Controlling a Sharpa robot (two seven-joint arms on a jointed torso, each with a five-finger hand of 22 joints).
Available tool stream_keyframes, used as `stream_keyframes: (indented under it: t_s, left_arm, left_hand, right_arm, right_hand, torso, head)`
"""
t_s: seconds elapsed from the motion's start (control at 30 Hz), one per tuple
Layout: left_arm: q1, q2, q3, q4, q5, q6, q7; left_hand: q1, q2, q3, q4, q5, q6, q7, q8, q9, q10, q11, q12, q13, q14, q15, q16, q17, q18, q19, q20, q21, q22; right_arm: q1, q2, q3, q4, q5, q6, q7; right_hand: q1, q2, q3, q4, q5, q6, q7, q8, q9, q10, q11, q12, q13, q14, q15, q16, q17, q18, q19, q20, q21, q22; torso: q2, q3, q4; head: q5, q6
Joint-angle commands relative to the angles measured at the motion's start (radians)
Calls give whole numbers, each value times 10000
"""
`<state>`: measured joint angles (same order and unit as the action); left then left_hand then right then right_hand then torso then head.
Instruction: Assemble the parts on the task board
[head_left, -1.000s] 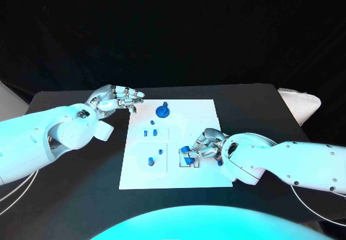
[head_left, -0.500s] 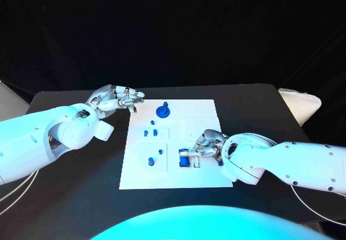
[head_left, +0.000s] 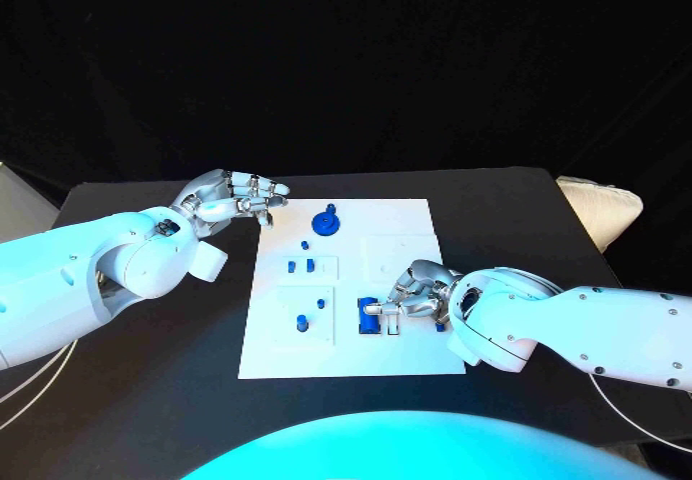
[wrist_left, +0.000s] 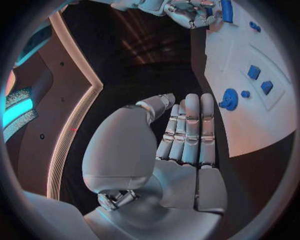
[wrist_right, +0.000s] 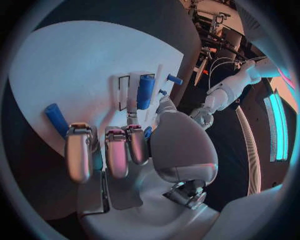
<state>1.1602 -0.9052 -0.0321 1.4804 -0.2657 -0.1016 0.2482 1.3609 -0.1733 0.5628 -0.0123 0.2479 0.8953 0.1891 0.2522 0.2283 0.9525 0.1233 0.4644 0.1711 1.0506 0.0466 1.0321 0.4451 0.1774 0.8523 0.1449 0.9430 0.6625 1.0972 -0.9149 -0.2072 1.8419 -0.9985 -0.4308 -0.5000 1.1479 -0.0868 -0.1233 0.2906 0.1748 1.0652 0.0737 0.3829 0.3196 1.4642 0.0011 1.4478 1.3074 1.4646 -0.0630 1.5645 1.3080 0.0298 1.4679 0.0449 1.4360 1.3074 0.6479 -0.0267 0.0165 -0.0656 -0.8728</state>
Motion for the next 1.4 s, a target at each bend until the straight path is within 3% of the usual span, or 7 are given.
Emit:
stream_keyframes:
  t_s: [0.03,0.17,0.43,0.6,0.83,1.03,1.4]
  left_arm:
    - [5,12,6,17,30,87,95]
    - [5,17,6,6,34,15,165]
    - [4,49,5,-13,53,-35,242]
    - [3,59,4,-29,60,-39,269]
    - [-2,69,-2,-41,75,-23,300]
    - [-8,54,-11,-45,79,5,289]
    - [-13,35,-15,-37,80,54,262]
  left_hand:
    - [-9,78,55,29,12,-62,20,23,-10,-92,5,68,-10,54,16,-33,1,73,82,5,-54,-9]
    - [8,83,72,17,18,-69,26,29,-17,-95,9,77,-20,54,16,-38,1,71,87,1,-43,-3]
    - [6,83,72,18,17,-69,26,30,-18,-92,10,80,-21,55,16,-38,1,71,88,1,-41,-2]
    - [6,83,72,18,17,-69,26,30,-18,-92,10,80,-21,55,16,-38,1,71,88,1,-41,-2]
    - [-4,83,70,24,14,-68,26,34,-20,-83,9,91,-23,60,18,-36,2,69,90,2,-38,-1]
    - [-4,83,70,24,14,-68,26,34,-20,-83,9,91,-23,60,18,-36,2,69,90,2,-38,-1]
    - [-4,83,70,24,14,-68,26,34,-20,-83,9,91,-23,60,18,-36,2,69,90,2,-38,-1]
  right_arm:
    - [-13,-183,-1,105,-123,-276,1528]
    - [40,-733,6,343,-24,-673,2616]
    - [254,-1791,6,448,-269,-724,3079]
    - [226,-2310,-21,262,-966,-498,2856]
    - [-97,-2587,-46,112,-2086,-429,2205]
    - [-319,-2659,-55,105,-2945,-407,1487]
    - [-598,-2410,-79,28,-3422,-63,764]
  right_hand:
    - [645,78,84,-30,281,-163,17,60,-11,409,-7,-79,1774,1054,-15,45,2594,-45,741,-47,-67,2297]
    - [1540,93,126,-67,399,-383,100,-28,-84,426,57,-35,1819,1056,37,50,2603,-41,732,-8,-97,2289]
    - [2134,-68,204,-93,433,-435,145,-91,-141,430,98,-16,1842,1062,75,63,2628,-51,742,28,-41,2303]
    - [2312,-111,237,-89,554,-404,144,-93,-154,420,98,-34,1834,1062,78,63,2628,-58,749,34,1,2313]
    - [2325,-127,234,-77,567,-380,140,-85,-154,417,96,-39,1831,1062,78,63,2628,-65,757,35,39,2322]
    - [2293,-214,191,-11,590,-265,116,-42,-150,430,79,-24,1843,1062,68,63,2628,-77,772,32,115,2340]
    - [1912,-268,107,35,616,-109,63,16,-155,453,35,-4,1859,1062,31,63,2628,-82,779,8,148,2348]
  torso:
    - [-7,-2,-3]
    - [-17,0,-13]
    - [-23,-20,-9]
    - [-22,7,-43]
    - [-36,30,-69]
    - [-18,4,-51]
    - [-10,6,-34]
  head:
    - [-9,2]
    - [-49,2]
    - [-192,2]
    - [-268,2]
    - [-298,2]
    - [-335,2]
    - [-316,2]
